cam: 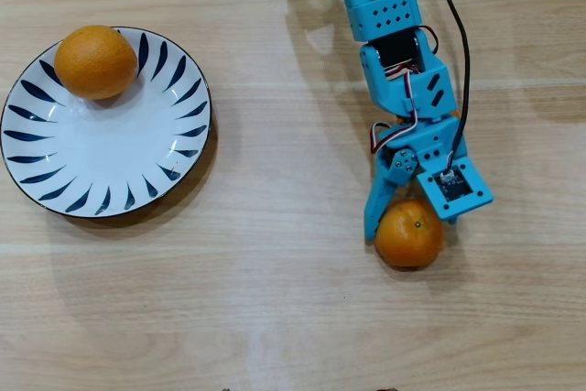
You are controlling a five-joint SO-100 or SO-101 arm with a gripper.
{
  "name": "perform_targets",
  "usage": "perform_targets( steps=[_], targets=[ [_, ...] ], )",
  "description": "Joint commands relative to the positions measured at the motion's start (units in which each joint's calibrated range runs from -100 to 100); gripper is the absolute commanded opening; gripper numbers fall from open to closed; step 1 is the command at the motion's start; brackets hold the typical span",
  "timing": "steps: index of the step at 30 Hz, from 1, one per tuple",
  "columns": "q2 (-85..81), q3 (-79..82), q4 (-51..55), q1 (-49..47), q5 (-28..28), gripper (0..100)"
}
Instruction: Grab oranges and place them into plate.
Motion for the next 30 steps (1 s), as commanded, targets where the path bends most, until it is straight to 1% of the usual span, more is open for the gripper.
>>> perform_targets(
  steps=[1,5,17,21,30],
  targets=[
    [-0.2,-3.0,-1.5,0.7,-0.3,41],
    [-0.1,-3.0,-1.5,0.8,-0.3,37],
    [-0.1,-3.0,-1.4,0.8,-0.3,36],
    [-0.1,-3.0,-1.0,0.8,-0.3,32],
    [-1.1,-2.9,-0.9,0.7,0.0,31]
  ],
)
